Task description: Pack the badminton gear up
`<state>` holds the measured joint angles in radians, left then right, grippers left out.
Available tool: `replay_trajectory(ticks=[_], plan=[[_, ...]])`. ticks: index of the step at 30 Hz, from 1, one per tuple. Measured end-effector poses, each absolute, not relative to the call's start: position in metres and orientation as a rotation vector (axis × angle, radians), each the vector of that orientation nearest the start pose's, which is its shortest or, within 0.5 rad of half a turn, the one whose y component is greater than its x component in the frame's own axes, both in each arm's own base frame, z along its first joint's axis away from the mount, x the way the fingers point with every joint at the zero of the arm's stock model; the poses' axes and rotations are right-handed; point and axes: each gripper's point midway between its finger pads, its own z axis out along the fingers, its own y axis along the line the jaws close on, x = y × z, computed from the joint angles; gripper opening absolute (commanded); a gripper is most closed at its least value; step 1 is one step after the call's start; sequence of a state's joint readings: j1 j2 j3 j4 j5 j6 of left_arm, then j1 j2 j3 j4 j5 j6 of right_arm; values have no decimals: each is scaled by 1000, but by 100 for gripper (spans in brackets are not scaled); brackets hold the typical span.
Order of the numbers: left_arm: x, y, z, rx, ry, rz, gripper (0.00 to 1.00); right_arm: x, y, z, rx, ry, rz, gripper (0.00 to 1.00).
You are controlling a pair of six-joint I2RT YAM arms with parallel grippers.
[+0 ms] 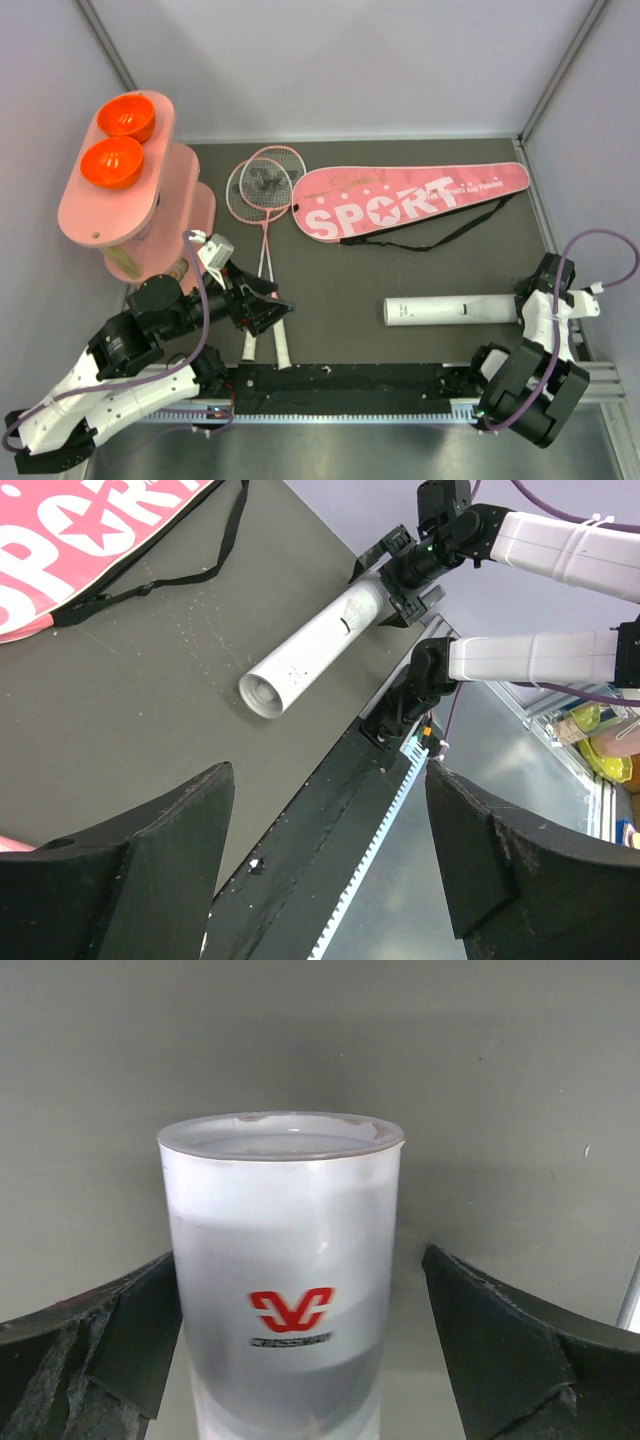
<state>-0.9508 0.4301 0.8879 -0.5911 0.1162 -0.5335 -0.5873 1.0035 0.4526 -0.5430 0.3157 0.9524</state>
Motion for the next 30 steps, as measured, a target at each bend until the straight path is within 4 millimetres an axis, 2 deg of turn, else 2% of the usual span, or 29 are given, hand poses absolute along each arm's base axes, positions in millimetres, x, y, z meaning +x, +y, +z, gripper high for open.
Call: replay_trajectory(ticks=[5, 8, 11, 13, 15, 18, 20, 21, 22, 24, 26, 27, 28, 30], plan=[[89, -197, 317, 480, 1795, -1177, 81, 160, -134, 27, 1814, 1889, -315, 99], [90, -198, 317, 484, 1798, -1173, 82, 164, -135, 48, 1713, 1939, -346, 99], [93, -202, 314, 497, 1819, -1153, 82, 186, -137, 100, 1498, 1930, -405, 99], [98, -206, 312, 515, 1841, -1126, 82, 208, -134, 145, 1329, 1890, -433, 99], [102, -211, 311, 530, 1861, -1105, 82, 223, -129, 175, 1209, 1867, -458, 99], [109, -216, 308, 543, 1880, -1071, 82, 251, -111, 197, 1027, 1926, -460, 99], [114, -219, 304, 547, 1896, -1044, 82, 285, -83, 199, 871, 2006, -386, 99], [117, -221, 302, 550, 1906, -1031, 81, 307, -62, 196, 789, 2047, -296, 98], [120, -224, 300, 553, 1915, -1021, 81, 329, -38, 190, 721, 2084, -182, 95], [126, -231, 297, 558, 1928, -1008, 81, 360, 8, 170, 626, 2155, 48, 90], [132, -237, 292, 559, 1945, -994, 79, 380, 40, 154, 600, 2186, 243, 85], [137, -242, 288, 557, 1959, -978, 78, 390, 58, 146, 589, 2202, 347, 79], [140, -245, 286, 554, 1965, -969, 77, 397, 71, 137, 584, 2218, 418, 67], [149, -253, 278, 553, 1988, -942, 74, 408, 94, 120, 576, 2247, 555, 61]])
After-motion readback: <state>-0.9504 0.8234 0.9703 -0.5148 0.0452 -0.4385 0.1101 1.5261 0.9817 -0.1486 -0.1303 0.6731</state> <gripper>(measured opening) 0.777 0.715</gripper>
